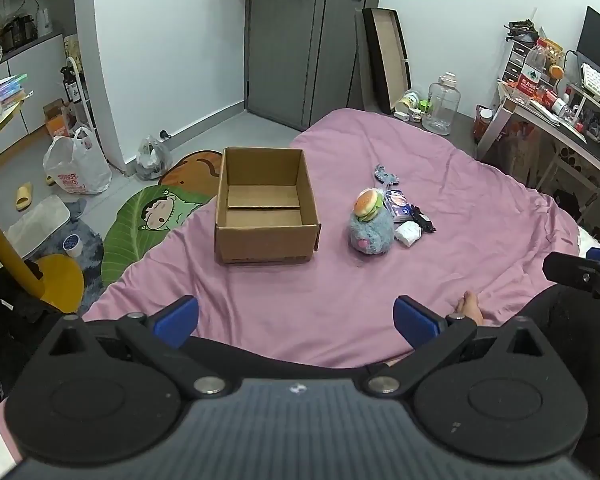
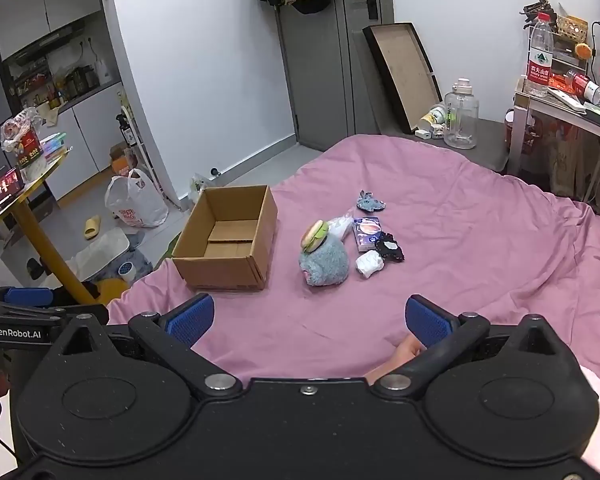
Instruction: Organize soft objects
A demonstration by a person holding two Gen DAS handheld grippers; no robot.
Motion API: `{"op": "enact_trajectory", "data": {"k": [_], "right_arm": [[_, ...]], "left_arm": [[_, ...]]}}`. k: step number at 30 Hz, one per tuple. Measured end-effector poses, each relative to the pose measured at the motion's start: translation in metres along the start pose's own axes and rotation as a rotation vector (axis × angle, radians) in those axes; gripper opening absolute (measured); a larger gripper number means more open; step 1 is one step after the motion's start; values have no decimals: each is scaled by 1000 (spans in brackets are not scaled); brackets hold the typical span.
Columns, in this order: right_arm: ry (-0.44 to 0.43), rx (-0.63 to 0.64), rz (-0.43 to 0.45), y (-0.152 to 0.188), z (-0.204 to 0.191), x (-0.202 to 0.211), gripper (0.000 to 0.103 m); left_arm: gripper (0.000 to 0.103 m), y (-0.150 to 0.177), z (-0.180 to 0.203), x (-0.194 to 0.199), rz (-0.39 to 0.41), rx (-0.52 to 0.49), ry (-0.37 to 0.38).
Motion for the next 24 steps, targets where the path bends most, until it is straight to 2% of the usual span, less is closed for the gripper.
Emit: {"op": "enact_trajectory", "data": {"k": [22, 24], "right_arm": [[-13, -42, -2, 2, 3, -3, 103], [-2, -27, 28, 0, 3, -4, 103]], "left_arm": [[103, -2, 2, -3, -3, 6, 0], [103, -2, 2, -3, 0, 5, -4]]}}
Point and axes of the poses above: each gripper's, at about its wrist camera, not at the fingertips, and x roughly against the way its jaws point, z to its right, y to its underside, the point moved 9 cm from there along -x, roughly the way its jaws point, and after that the axes turned 5 degrees about x, right-handed, at the moved point
